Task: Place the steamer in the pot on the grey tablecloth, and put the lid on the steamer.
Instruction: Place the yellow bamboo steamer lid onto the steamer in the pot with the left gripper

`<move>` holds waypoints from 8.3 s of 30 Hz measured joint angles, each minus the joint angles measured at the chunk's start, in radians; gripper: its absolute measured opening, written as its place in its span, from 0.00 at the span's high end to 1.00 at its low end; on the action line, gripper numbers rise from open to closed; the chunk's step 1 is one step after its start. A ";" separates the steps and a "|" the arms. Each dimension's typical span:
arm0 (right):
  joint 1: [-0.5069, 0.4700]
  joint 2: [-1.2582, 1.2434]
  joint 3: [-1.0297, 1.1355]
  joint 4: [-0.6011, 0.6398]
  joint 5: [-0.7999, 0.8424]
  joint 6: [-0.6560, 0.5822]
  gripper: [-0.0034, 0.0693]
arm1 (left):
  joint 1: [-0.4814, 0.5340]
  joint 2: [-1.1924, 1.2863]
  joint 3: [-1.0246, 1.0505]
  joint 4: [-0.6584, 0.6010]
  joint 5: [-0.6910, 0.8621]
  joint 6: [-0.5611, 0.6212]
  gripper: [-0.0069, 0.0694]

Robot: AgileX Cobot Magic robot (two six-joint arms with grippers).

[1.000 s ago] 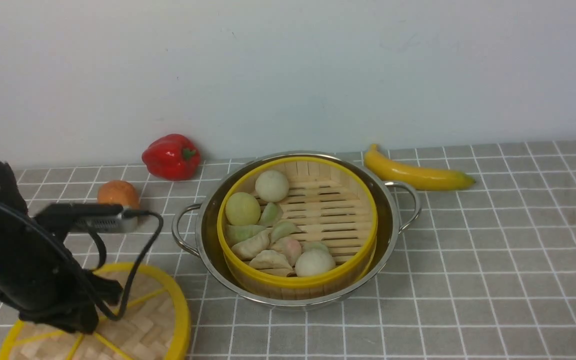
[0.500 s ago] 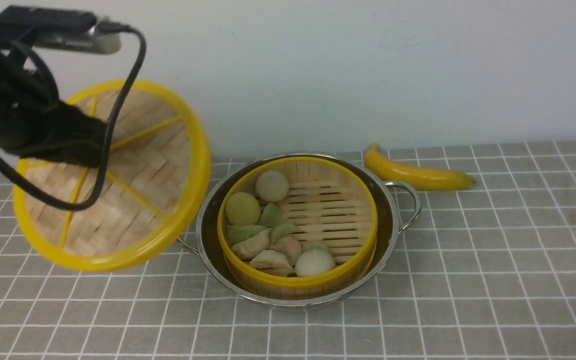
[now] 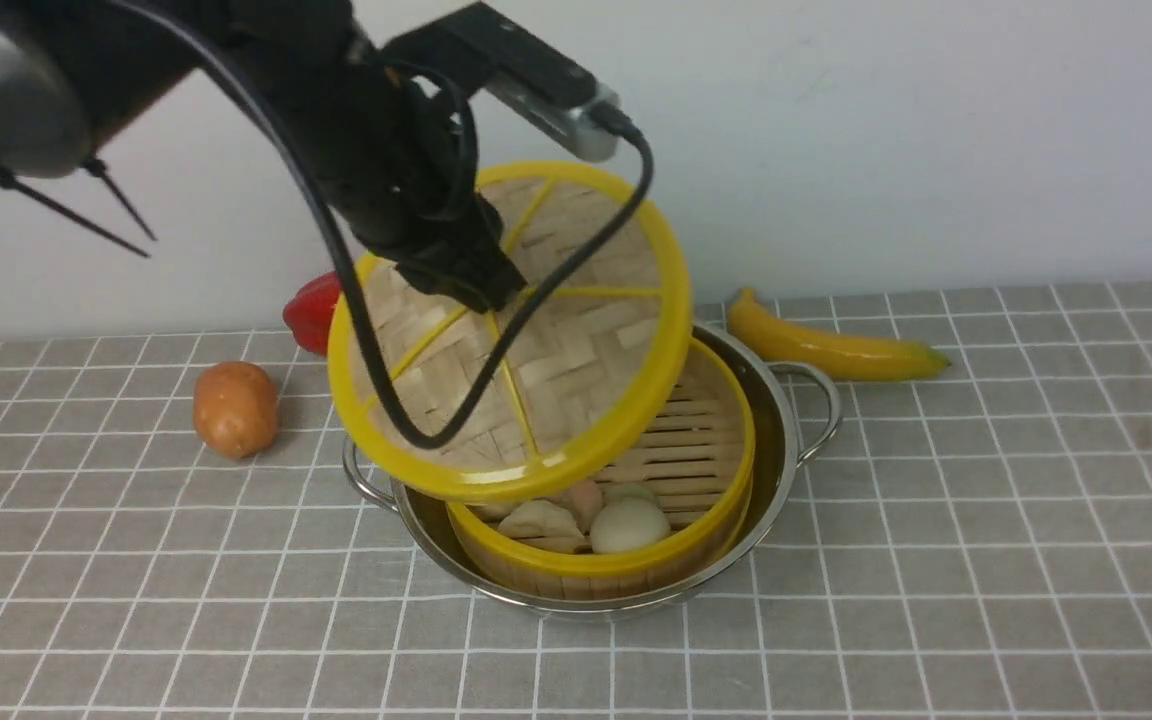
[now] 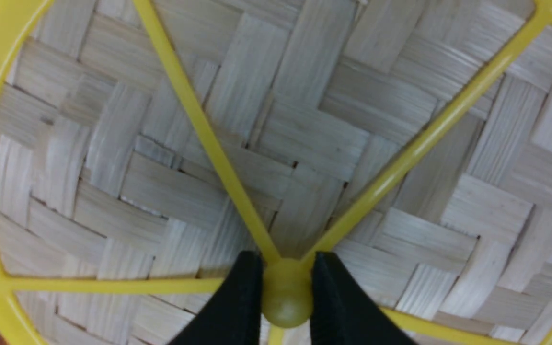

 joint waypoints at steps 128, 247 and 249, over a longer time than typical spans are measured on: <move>0.000 0.000 0.000 0.000 0.000 0.000 0.62 | -0.147 0.244 -0.156 0.139 0.013 0.096 0.76; 0.000 0.000 0.000 0.000 -0.001 0.000 0.62 | -0.100 0.287 -0.092 0.041 -0.088 0.030 0.66; 0.000 0.000 0.000 0.000 -0.001 0.000 0.62 | -0.100 0.287 -0.096 0.044 -0.081 0.020 0.59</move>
